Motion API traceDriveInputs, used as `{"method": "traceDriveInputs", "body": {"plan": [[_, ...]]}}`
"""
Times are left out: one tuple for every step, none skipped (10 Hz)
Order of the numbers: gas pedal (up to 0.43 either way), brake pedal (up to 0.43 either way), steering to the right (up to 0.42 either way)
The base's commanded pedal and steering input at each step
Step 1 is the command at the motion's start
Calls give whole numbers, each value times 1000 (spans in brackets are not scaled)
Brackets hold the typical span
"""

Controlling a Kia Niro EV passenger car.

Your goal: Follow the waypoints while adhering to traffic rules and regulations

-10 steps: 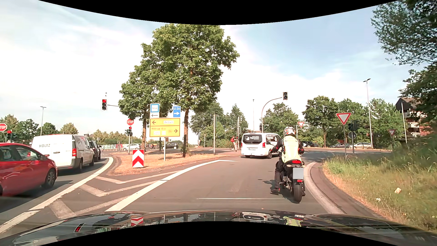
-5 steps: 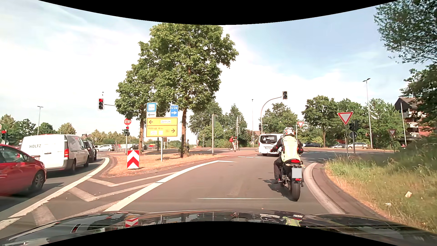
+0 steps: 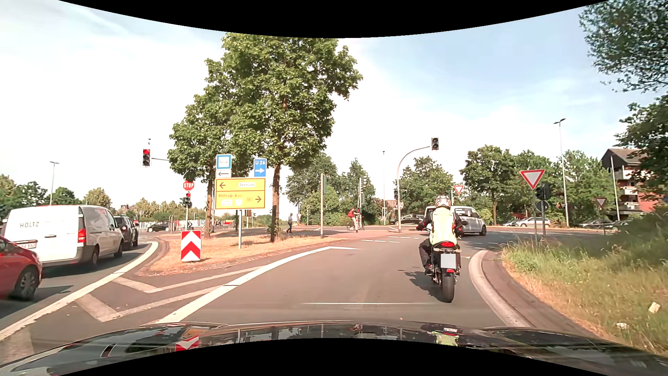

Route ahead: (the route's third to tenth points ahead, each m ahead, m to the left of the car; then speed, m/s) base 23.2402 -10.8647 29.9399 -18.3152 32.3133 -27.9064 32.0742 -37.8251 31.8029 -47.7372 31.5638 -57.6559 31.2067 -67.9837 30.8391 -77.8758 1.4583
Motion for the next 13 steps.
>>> {"method": "traceDriveInputs", "body": {"plan": [[228,0,66],[240,0,69],[240,0,72],[240,0,79],[240,0,89],[260,0,97],[287,0,107],[287,0,114],[287,0,117],[287,0,118],[287,0,119],[287,0,119],[287,0,119]]}}
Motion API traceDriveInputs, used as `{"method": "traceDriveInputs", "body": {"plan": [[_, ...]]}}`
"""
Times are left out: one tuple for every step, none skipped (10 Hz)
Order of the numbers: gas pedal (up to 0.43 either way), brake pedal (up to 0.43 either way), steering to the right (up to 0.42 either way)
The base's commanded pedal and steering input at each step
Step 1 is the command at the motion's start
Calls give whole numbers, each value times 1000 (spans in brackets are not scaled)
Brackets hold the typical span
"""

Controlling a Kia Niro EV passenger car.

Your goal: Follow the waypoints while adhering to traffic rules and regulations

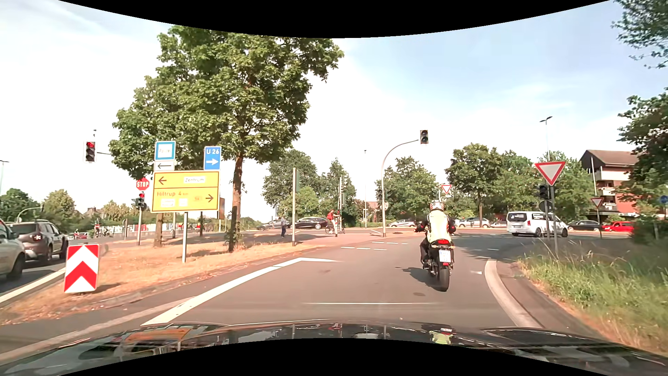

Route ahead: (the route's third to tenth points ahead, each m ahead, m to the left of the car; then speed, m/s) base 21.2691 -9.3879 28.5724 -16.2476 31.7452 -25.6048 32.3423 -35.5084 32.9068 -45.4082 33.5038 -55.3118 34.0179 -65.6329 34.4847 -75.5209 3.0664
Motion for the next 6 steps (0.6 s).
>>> {"method": "traceDriveInputs", "body": {"plan": [[287,0,120],[287,0,121],[287,0,123],[287,0,123],[280,0,123],[280,0,123]]}}
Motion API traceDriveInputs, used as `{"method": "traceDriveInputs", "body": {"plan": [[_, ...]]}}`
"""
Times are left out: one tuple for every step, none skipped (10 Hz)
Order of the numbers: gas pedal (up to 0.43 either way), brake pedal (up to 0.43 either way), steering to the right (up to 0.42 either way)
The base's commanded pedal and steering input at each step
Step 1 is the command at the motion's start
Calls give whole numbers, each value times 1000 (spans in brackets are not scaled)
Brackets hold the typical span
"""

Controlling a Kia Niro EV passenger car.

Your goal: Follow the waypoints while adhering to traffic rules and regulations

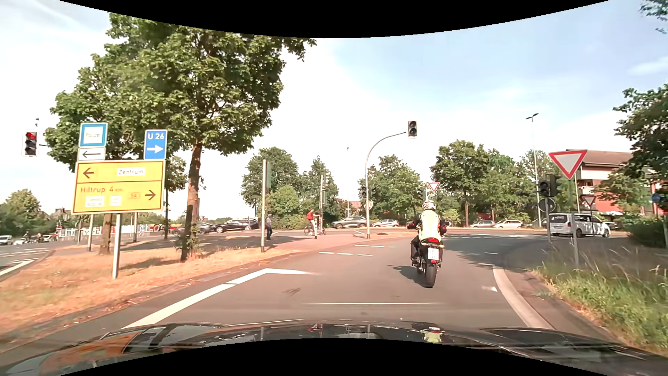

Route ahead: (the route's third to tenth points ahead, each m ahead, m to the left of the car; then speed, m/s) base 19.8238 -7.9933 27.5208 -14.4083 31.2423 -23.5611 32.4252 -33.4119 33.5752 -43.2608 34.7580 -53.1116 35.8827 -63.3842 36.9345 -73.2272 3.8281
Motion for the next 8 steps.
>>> {"method": "traceDriveInputs", "body": {"plan": [[268,0,123],[240,0,123],[189,0,123],[169,0,123],[169,0,123],[169,0,123],[169,0,123],[150,0,122]]}}
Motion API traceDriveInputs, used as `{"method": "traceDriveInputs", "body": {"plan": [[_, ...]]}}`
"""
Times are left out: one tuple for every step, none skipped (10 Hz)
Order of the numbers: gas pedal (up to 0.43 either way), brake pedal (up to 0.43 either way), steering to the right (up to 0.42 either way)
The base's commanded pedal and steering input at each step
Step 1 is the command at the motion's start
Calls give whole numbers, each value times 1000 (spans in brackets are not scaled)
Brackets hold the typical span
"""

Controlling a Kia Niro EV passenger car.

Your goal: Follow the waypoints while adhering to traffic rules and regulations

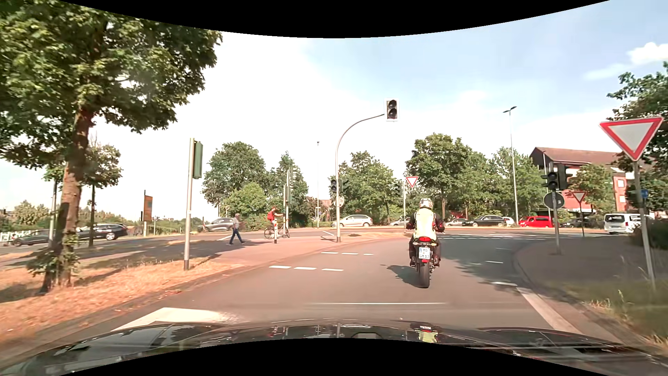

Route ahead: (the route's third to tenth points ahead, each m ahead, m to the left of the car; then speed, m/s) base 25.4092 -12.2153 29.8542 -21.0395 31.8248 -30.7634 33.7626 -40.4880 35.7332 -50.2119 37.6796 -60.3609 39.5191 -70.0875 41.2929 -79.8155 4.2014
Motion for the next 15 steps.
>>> {"method": "traceDriveInputs", "body": {"plan": [[130,0,122],[110,0,121],[67,0,122],[67,0,121],[87,0,121],[118,0,121],[118,0,121],[118,0,121],[118,0,121],[130,0,120],[150,0,119],[150,0,117],[169,0,115],[169,0,113],[169,0,111]]}}
